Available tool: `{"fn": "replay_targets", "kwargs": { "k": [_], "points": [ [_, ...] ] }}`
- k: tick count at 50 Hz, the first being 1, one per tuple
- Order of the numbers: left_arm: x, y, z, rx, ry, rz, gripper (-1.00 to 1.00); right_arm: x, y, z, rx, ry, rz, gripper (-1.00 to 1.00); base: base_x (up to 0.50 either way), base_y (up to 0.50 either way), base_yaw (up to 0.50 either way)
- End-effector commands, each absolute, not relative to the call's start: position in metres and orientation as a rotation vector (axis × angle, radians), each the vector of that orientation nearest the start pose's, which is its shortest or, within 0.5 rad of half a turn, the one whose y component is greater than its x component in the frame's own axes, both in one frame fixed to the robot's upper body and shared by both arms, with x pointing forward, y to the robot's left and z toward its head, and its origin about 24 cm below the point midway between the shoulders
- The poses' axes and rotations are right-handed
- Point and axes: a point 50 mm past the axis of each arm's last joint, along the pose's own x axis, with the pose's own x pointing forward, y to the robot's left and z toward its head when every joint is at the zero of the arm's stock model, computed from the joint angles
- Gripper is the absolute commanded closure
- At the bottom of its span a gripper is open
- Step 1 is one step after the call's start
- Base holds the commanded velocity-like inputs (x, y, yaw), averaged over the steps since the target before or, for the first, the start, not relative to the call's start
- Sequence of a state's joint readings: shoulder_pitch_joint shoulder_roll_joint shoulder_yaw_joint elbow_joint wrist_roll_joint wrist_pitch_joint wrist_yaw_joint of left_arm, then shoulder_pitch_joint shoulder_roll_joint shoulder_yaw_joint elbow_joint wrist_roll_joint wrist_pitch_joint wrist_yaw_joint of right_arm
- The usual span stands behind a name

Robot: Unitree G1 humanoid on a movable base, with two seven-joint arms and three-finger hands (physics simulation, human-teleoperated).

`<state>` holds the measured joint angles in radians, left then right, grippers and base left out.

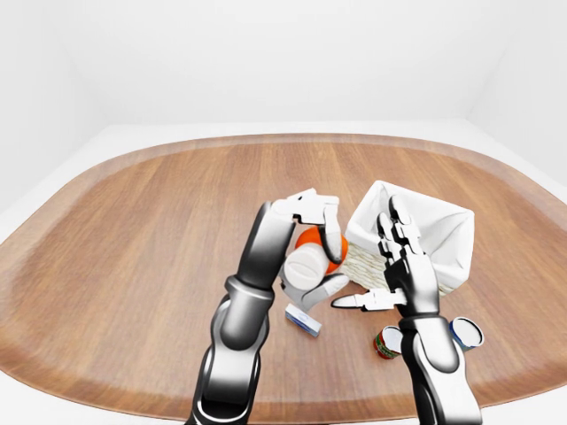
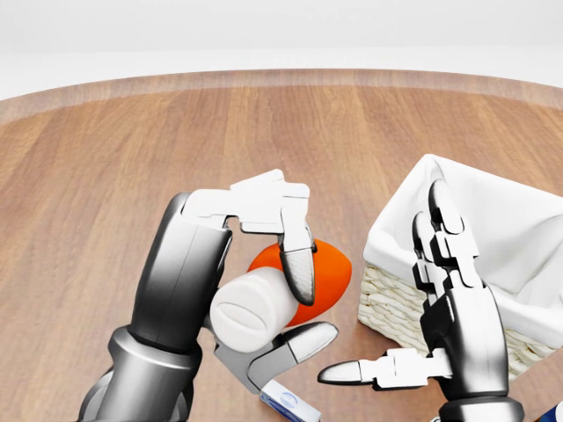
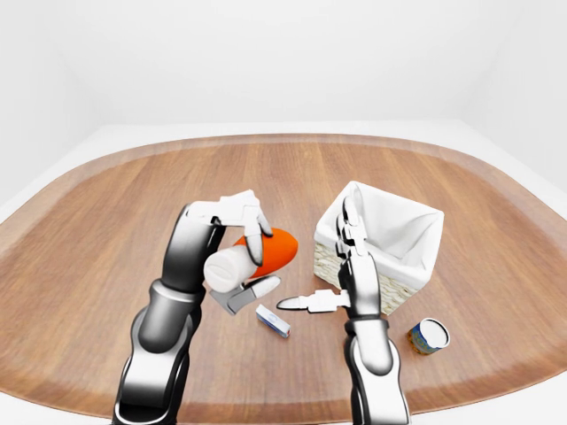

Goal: Pick up the ketchup, and put it in the basket.

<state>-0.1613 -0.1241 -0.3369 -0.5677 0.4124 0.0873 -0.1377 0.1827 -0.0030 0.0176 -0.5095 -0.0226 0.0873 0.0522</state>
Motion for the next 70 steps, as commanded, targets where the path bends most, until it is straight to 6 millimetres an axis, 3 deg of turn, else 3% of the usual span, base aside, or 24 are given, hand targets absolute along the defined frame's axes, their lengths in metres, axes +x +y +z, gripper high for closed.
{"fn": "replay_targets", "kwargs": {
  "k": [1, 7, 35, 63, 64, 65, 66, 69, 70],
  "points": [
    [0.217, 0.042, 0.198, 0.178, -0.671, -0.364, 0.93, 0.209, -0.154, 0.113, -0.037, -0.252, 0.016, -1.00, 0.00, 0.00, 0.00],
    [0.221, 0.035, 0.190, 0.143, -0.625, -0.381, 0.94, 0.208, -0.154, 0.110, -0.036, -0.241, 0.015, -1.00, 0.00, 0.00, 0.00],
    [0.195, -0.005, 0.214, 0.069, -0.740, -0.499, 0.93, 0.207, -0.154, 0.112, -0.036, -0.251, 0.010, -1.00, 0.00, 0.00, 0.00],
    [0.191, -0.010, 0.210, 0.065, -0.724, -0.520, 0.93, 0.203, -0.156, 0.111, -0.009, -0.244, 0.020, -1.00, 0.00, 0.00, 0.00],
    [0.191, -0.010, 0.209, 0.066, -0.724, -0.521, 0.93, 0.203, -0.155, 0.110, -0.005, -0.237, 0.038, -0.83, 0.00, 0.00, 0.00],
    [0.191, -0.010, 0.209, 0.065, -0.723, -0.520, 0.93, 0.203, -0.154, 0.109, 0.000, -0.235, 0.041, -0.06, 0.00, 0.00, 0.00],
    [0.191, -0.010, 0.209, 0.066, -0.723, -0.520, 0.93, 0.202, -0.154, 0.109, 0.000, -0.235, 0.045, 1.00, 0.00, 0.00, 0.00],
    [0.191, -0.010, 0.209, 0.068, -0.721, -0.521, 0.87, 0.202, -0.153, 0.109, 0.004, -0.234, 0.049, 1.00, 0.00, 0.00, 0.00],
    [0.191, -0.010, 0.209, 0.068, -0.722, -0.518, 0.06, 0.201, -0.153, 0.109, 0.004, -0.235, 0.053, 1.00, 0.00, 0.00, 0.00]
  ]
}}
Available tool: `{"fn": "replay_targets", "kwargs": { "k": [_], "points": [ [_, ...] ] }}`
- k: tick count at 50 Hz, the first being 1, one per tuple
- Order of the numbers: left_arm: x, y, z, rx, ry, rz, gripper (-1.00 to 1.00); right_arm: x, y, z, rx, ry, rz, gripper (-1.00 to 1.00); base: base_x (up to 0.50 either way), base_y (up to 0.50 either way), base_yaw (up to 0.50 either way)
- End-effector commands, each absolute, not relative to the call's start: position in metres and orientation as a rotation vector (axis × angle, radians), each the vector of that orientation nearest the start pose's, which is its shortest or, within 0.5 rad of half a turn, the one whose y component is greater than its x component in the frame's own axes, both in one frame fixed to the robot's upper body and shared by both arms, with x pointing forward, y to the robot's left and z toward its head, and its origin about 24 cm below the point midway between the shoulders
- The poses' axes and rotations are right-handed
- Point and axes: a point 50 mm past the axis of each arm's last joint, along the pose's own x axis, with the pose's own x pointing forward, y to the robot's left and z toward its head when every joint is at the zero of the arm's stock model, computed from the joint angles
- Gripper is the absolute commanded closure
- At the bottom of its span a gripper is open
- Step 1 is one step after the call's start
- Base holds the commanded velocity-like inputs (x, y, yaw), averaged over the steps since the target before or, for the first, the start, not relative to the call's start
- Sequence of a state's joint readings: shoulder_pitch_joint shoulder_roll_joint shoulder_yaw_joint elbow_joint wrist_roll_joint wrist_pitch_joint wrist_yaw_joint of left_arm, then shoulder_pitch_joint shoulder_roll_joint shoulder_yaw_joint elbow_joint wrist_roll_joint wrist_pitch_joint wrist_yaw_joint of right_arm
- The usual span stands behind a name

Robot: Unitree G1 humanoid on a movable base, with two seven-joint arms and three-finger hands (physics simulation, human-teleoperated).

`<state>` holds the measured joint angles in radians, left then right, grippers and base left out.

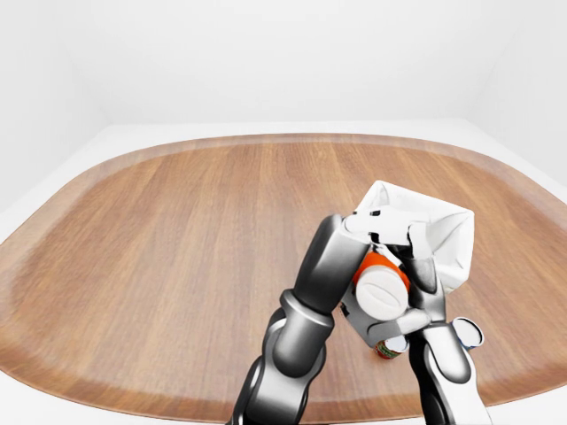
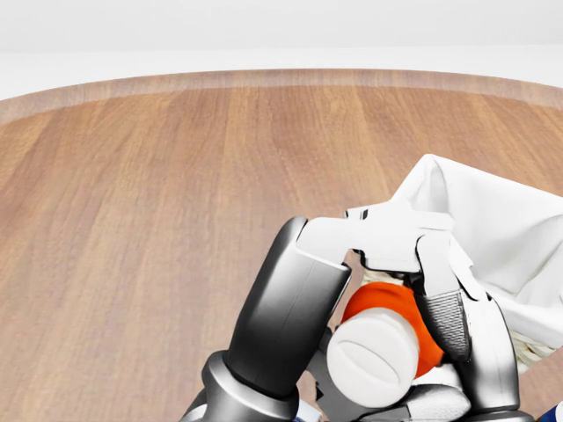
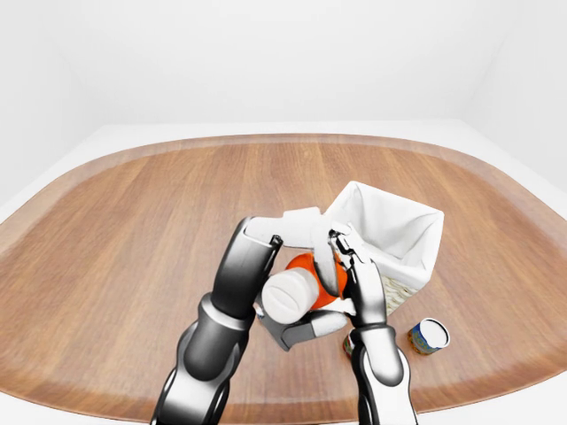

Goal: Pick up the ketchup, and put it in the basket.

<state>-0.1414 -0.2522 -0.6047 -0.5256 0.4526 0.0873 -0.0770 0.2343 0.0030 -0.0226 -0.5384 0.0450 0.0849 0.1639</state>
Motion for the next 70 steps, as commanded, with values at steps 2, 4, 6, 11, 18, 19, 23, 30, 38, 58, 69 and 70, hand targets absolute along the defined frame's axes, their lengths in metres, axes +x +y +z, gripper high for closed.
{"fn": "replay_targets", "kwargs": {
  "k": [2, 4, 6, 11, 18, 19, 23, 30, 38, 58, 69, 70],
  "points": [
    [0.192, -0.010, 0.209, 0.068, -0.720, -0.516, -1.00, 0.202, -0.153, 0.109, 0.004, -0.233, 0.050, 1.00, 0.00, 0.00, 0.00],
    [0.193, -0.010, 0.209, 0.068, -0.719, -0.514, -1.00, 0.202, -0.153, 0.108, 0.000, -0.233, 0.049, 1.00, 0.00, 0.00, 0.00],
    [0.193, -0.010, 0.208, 0.069, -0.716, -0.514, -1.00, 0.202, -0.153, 0.107, -0.003, -0.233, 0.051, 1.00, 0.00, 0.00, 0.00],
    [0.193, -0.010, 0.208, 0.068, -0.715, -0.512, -1.00, 0.203, -0.153, 0.106, -0.009, -0.232, 0.051, 1.00, 0.00, 0.00, 0.00],
    [0.192, -0.011, 0.207, 0.068, -0.713, -0.515, -1.00, 0.203, -0.153, 0.105, -0.014, -0.231, 0.050, 1.00, 0.00, 0.00, 0.00],
    [0.192, -0.011, 0.207, 0.069, -0.712, -0.515, -1.00, 0.203, -0.153, 0.105, -0.013, -0.232, 0.051, 1.00, 0.00, 0.00, 0.00],
    [0.193, -0.011, 0.207, 0.069, -0.709, -0.515, -1.00, 0.203, -0.153, 0.104, -0.013, -0.230, 0.051, 1.00, 0.00, 0.00, 0.00],
    [0.192, -0.011, 0.205, 0.073, -0.705, -0.515, -1.00, 0.204, -0.153, 0.102, -0.013, -0.229, 0.051, 1.00, 0.00, 0.00, 0.00],
    [0.192, 0.000, 0.207, 0.098, -0.724, -0.486, -1.00, 0.205, -0.153, 0.102, -0.007, -0.227, 0.052, 1.00, 0.00, 0.00, 0.00],
    [0.183, 0.075, 0.215, 0.246, -0.789, -0.307, -1.00, 0.215, -0.160, 0.097, 0.013, -0.217, 0.034, 1.00, 0.00, 0.00, 0.00],
    [0.196, 0.124, 0.180, 0.291, -0.574, -0.174, -1.00, 0.217, -0.159, 0.094, 0.013, -0.212, 0.035, 1.00, 0.00, 0.00, 0.00],
    [0.197, 0.127, 0.179, 0.294, -0.564, -0.167, -1.00, 0.217, -0.159, 0.095, 0.013, -0.213, 0.036, 1.00, 0.00, 0.00, 0.00]
  ]
}}
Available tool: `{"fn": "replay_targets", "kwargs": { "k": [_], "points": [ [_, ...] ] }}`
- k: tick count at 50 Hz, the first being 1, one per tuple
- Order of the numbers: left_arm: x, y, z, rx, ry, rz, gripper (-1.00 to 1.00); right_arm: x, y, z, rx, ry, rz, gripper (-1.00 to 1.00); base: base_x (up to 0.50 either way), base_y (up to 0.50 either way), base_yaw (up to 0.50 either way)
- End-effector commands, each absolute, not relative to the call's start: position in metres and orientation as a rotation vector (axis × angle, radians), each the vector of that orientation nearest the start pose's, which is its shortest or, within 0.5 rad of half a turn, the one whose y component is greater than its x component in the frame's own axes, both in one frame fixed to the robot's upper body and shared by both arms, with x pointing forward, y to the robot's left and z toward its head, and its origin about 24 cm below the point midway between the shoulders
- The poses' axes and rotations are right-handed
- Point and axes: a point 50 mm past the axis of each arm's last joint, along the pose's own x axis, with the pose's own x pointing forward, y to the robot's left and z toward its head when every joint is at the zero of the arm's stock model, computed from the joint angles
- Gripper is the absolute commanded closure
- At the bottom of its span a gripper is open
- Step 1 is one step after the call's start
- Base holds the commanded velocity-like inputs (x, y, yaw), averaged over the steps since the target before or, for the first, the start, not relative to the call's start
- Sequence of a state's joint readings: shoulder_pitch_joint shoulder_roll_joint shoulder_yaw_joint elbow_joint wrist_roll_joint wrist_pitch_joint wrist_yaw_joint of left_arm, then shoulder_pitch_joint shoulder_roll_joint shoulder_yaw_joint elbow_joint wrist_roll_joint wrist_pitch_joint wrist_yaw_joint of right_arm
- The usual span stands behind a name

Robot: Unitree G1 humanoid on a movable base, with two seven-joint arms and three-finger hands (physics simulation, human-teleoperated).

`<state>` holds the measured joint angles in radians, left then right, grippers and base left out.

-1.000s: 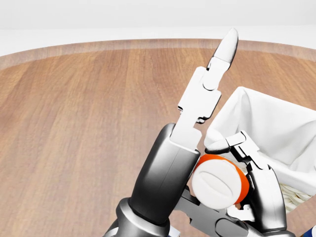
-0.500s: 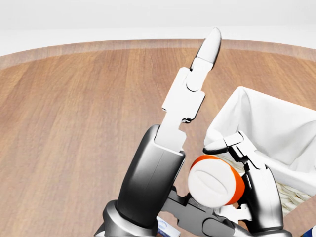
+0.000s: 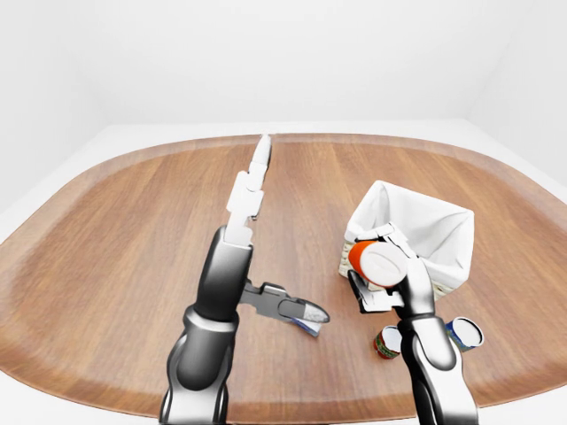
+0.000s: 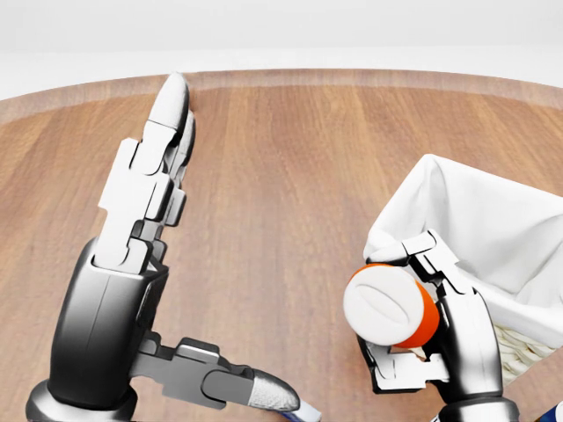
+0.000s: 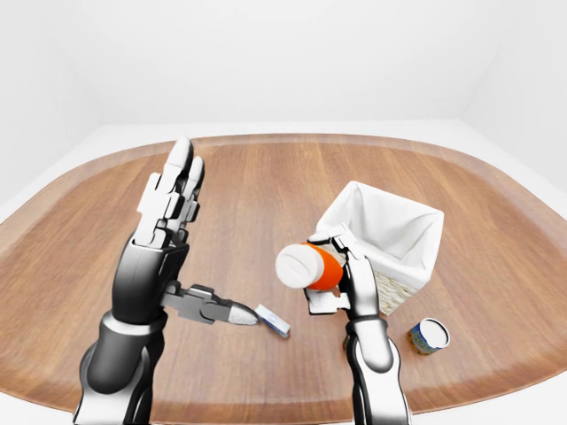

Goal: Pick up the ketchup, and put it in the basket.

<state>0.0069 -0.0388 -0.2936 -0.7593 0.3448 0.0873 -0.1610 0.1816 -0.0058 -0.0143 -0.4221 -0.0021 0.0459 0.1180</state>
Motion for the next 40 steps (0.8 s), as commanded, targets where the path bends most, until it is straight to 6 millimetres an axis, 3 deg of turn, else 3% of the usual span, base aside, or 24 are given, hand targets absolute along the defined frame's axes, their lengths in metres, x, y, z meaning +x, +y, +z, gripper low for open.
{"fn": "replay_targets", "kwargs": {
  "k": [1, 8, 22, 32, 40],
  "points": [
    [0.197, 0.130, 0.178, 0.291, -0.559, -0.157, -1.00, 0.217, -0.159, 0.095, 0.012, -0.213, 0.035, 1.00, 0.00, 0.00, 0.00],
    [0.201, 0.146, 0.178, 0.294, -0.547, -0.105, -1.00, 0.216, -0.158, 0.096, 0.008, -0.213, 0.038, 1.00, 0.00, 0.00, 0.00],
    [0.208, 0.152, 0.173, 0.289, -0.518, -0.078, -1.00, 0.216, -0.159, 0.100, -0.003, -0.217, 0.033, 1.00, 0.00, 0.00, 0.00],
    [0.211, 0.154, 0.168, 0.280, -0.497, -0.071, -1.00, 0.210, -0.161, 0.125, -0.033, -0.311, 0.030, 1.00, 0.00, 0.00, 0.00],
    [0.213, 0.154, 0.167, 0.275, -0.488, -0.070, -1.00, 0.209, -0.161, 0.133, -0.052, -0.343, 0.030, 1.00, 0.00, 0.00, 0.00]
  ]
}}
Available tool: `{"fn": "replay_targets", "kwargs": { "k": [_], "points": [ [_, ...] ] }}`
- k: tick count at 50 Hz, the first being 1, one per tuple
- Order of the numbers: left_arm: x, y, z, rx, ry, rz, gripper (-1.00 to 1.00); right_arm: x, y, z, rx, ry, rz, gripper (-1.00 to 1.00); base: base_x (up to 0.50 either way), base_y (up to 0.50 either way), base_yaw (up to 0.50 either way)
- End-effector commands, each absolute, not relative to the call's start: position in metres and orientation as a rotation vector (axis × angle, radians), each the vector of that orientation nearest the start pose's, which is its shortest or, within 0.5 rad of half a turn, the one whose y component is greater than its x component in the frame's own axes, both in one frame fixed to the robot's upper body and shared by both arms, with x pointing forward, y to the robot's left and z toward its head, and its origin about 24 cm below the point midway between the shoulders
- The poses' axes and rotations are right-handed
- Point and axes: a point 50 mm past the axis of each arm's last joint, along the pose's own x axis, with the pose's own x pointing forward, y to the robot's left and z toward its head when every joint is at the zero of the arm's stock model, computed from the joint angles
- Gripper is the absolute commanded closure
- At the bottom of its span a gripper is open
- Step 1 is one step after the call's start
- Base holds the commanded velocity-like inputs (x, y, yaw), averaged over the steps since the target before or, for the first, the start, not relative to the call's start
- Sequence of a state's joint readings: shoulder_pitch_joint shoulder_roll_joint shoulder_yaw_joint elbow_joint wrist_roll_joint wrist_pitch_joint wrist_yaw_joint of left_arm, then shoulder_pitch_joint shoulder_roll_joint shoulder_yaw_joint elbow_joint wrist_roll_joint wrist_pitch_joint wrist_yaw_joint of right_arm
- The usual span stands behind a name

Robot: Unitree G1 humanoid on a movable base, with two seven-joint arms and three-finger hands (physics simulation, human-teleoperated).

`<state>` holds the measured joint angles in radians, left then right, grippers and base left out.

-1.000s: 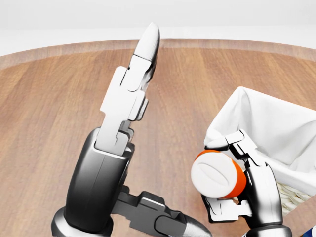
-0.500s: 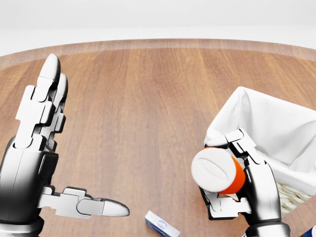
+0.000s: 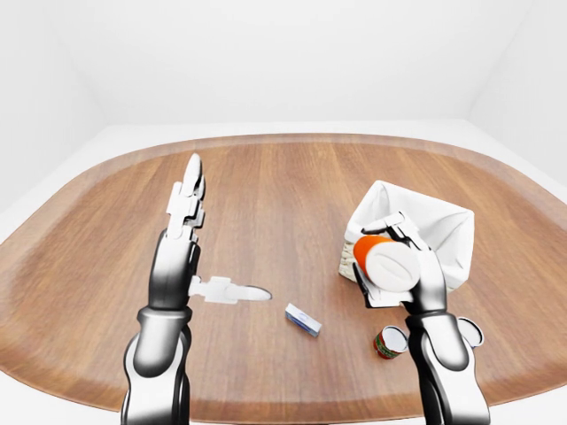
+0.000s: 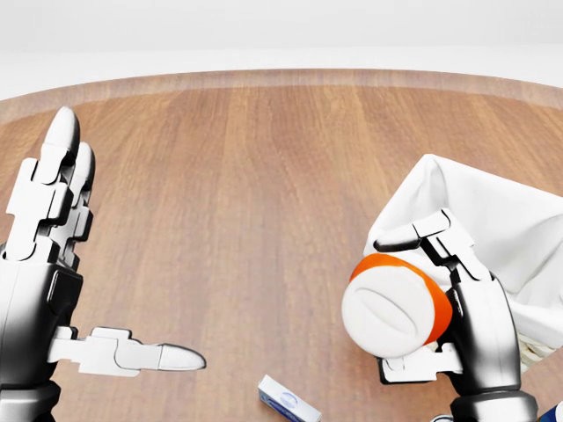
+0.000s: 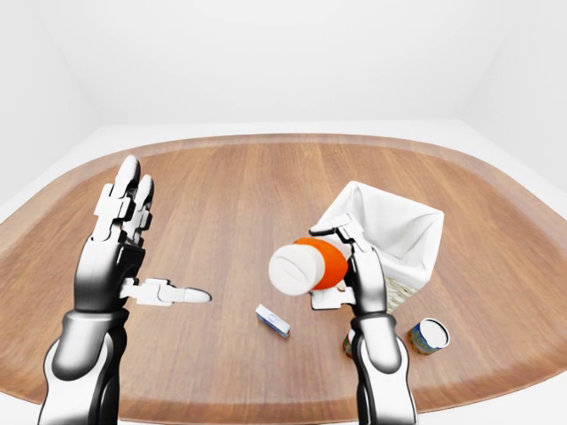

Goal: Pick up the ketchup, and put it in the basket.

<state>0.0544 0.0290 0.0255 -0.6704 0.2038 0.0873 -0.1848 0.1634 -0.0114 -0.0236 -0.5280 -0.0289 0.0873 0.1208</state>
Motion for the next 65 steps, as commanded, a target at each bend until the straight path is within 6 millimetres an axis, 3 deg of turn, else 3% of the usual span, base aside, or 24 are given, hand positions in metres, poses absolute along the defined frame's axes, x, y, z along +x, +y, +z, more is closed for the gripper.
{"fn": "replay_targets", "kwargs": {
  "k": [1, 6, 18, 28, 33, 51, 60, 65],
  "points": [
    [0.213, 0.154, 0.167, 0.275, -0.488, -0.070, -1.00, 0.209, -0.161, 0.133, -0.052, -0.344, 0.030, 1.00, 0.00, 0.00, 0.00],
    [0.218, 0.156, 0.161, 0.265, -0.459, -0.065, -1.00, 0.210, -0.165, 0.153, -0.111, -0.435, 0.026, 1.00, 0.00, 0.00, 0.00],
    [0.221, 0.156, 0.152, 0.258, -0.420, -0.065, -1.00, 0.217, -0.173, 0.181, -0.237, -0.550, 0.016, 1.00, 0.00, 0.00, 0.00],
    [0.224, 0.156, 0.145, 0.253, -0.387, -0.065, -1.00, 0.227, -0.185, 0.193, -0.334, -0.579, -0.013, 1.00, 0.00, 0.00, 0.00],
    [0.222, 0.156, 0.148, 0.254, -0.399, -0.065, -1.00, 0.241, -0.203, 0.199, -0.405, -0.564, -0.059, 1.00, 0.00, 0.00, 0.00],
    [0.221, 0.158, 0.150, 0.253, -0.407, -0.060, -1.00, 0.287, -0.244, 0.177, -0.513, -0.351, -0.169, 1.00, 0.00, 0.00, 0.00],
    [0.222, 0.158, 0.149, 0.252, -0.403, -0.060, -1.00, 0.311, -0.283, 0.141, -0.570, -0.116, -0.305, 1.00, 0.00, 0.00, 0.00],
    [0.221, 0.157, 0.150, 0.255, -0.410, -0.061, -1.00, 0.317, -0.298, 0.132, -0.590, -0.074, -0.344, 1.00, 0.00, 0.00, 0.00]
  ]
}}
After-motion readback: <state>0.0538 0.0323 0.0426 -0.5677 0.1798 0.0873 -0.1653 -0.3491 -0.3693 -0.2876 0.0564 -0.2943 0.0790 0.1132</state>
